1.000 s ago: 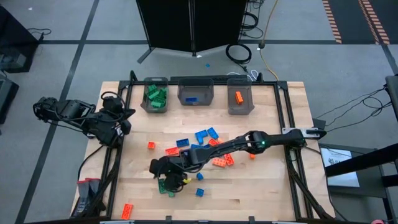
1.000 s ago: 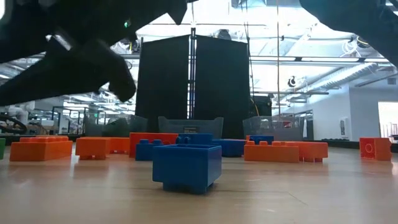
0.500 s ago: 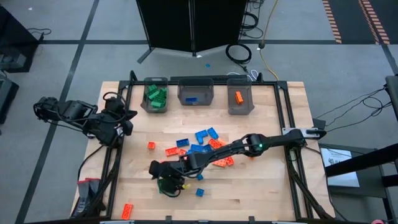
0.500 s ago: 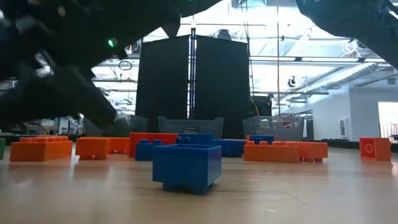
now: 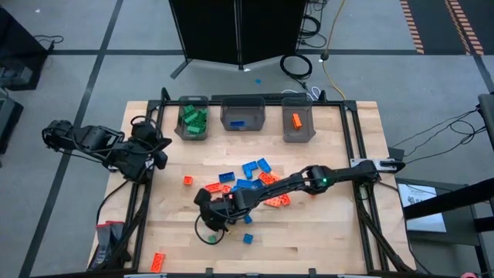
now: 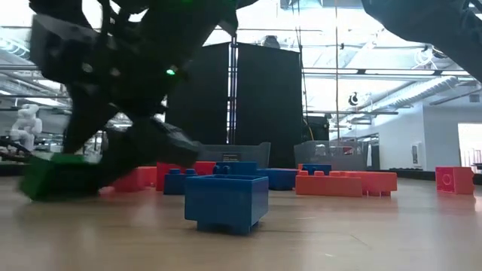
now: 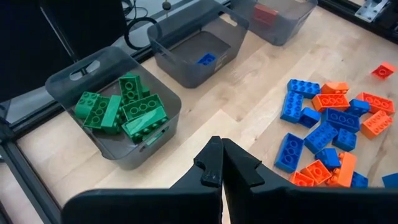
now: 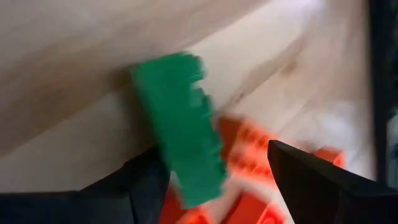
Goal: Sort blocks
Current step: Put the green game piece into the left black bin
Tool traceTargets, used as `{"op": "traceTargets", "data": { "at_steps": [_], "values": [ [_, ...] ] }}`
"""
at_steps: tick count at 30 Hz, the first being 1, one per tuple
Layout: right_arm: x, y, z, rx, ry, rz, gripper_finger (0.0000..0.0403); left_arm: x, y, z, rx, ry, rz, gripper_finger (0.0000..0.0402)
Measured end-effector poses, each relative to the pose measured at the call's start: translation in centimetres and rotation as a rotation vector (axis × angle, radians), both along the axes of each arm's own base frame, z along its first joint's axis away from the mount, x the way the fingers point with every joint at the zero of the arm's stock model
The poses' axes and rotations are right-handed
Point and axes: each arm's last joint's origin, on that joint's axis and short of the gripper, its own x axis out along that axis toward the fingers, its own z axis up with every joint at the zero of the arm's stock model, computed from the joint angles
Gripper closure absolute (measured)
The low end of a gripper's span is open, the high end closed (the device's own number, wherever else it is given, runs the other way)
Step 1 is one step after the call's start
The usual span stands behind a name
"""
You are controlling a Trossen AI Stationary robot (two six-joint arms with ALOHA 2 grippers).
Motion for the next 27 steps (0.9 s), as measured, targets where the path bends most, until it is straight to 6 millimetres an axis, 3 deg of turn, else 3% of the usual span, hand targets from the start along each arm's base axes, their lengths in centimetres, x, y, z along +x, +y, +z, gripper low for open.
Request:
{"op": "traceTargets", "data": {
  "at_steps": [6, 16, 27],
  "values": [
    [-1.0, -0.2, 1.1, 0.050, 0.085, -0.024, 0.0140, 0.0, 0.0, 0.0, 0.010, 0.008, -0.006, 0.0402],
    [-1.2, 0.8, 2.1, 0.017, 0.066, 0.116, 0.0140, 0.0, 0.0, 0.0, 0.023, 0.015, -0.014, 0.0402],
    [0.8, 1.3, 4.2, 0.084, -0.213, 0.149, 0.0140, 0.0, 0.0, 0.0, 0.021, 0.013, -0.014, 0.0402]
  ]
}}
